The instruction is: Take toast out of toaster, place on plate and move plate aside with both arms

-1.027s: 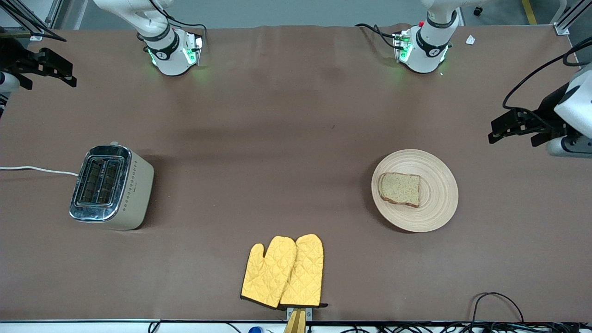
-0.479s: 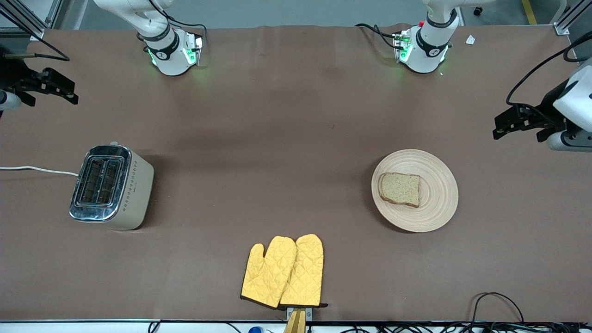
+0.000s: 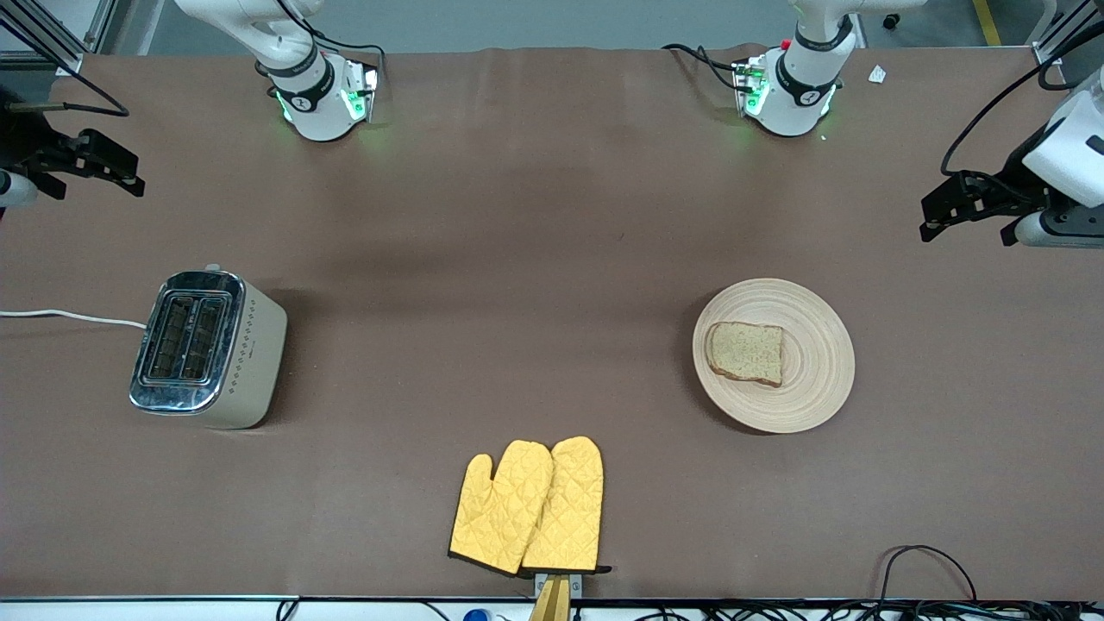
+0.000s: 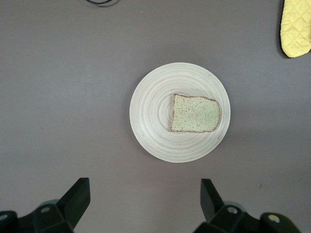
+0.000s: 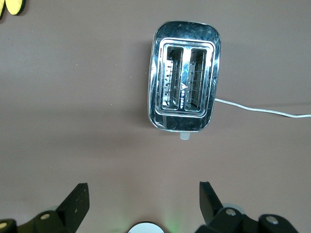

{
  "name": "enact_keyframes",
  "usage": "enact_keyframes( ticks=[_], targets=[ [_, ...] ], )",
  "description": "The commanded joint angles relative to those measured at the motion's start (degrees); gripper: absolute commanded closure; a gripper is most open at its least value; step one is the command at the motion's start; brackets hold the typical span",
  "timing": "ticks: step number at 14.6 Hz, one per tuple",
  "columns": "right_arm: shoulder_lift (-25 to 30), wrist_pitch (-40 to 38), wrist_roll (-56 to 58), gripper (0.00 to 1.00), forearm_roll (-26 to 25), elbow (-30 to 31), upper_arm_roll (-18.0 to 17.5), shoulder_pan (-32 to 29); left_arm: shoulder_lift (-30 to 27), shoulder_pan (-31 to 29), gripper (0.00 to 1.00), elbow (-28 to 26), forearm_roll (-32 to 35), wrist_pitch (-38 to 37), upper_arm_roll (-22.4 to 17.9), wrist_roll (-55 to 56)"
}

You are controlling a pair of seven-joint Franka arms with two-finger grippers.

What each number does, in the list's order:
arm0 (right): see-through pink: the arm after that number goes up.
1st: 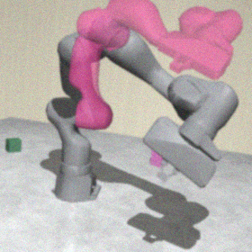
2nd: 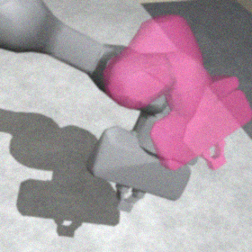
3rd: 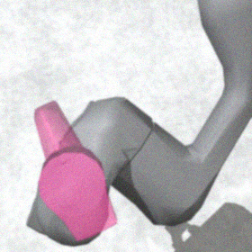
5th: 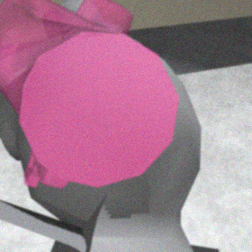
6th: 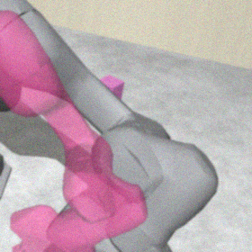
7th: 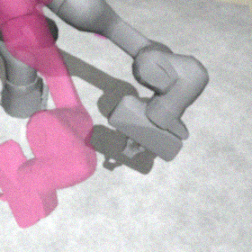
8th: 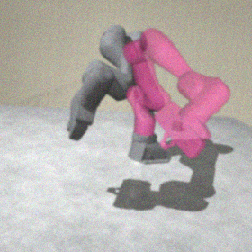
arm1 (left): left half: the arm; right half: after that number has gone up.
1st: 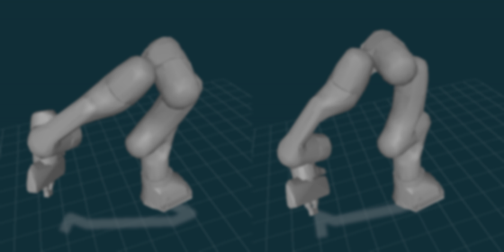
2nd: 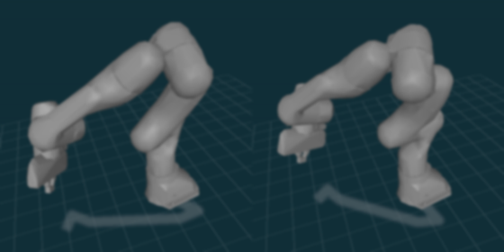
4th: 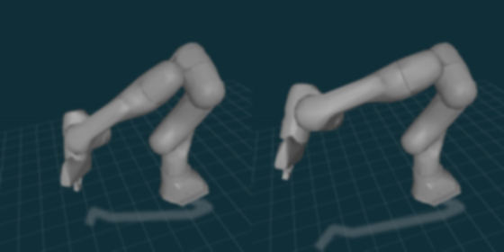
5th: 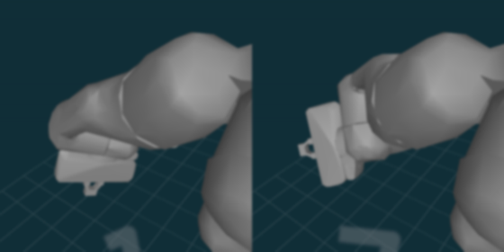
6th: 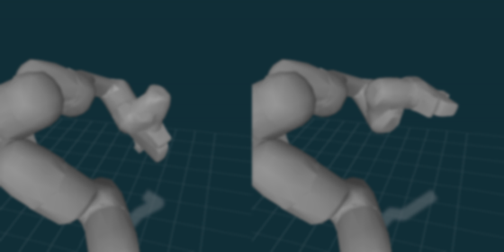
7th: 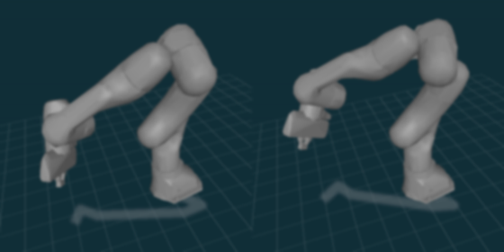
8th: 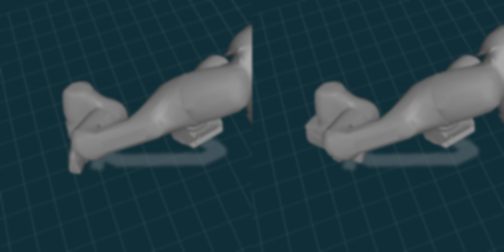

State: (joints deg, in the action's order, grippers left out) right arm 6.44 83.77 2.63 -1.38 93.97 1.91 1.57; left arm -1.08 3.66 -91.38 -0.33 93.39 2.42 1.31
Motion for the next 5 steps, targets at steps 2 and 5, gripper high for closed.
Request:
enact_keyframes(
  ticks=[2,5],
  targets=[
    [2.0,0.6,-0.6,0.00,0.1,2.1,-0.5,-0.4,0.4,0.3,0.00,-0.2,1.4,1.2,-0.2,-0.5],
    [1.9,0.9,-0.6,0.00,0.1,2.0,-0.5,-0.5,0.7,0.1,0.00,0.5,1.3,1.2,-0.3,0.0]
  ],
)
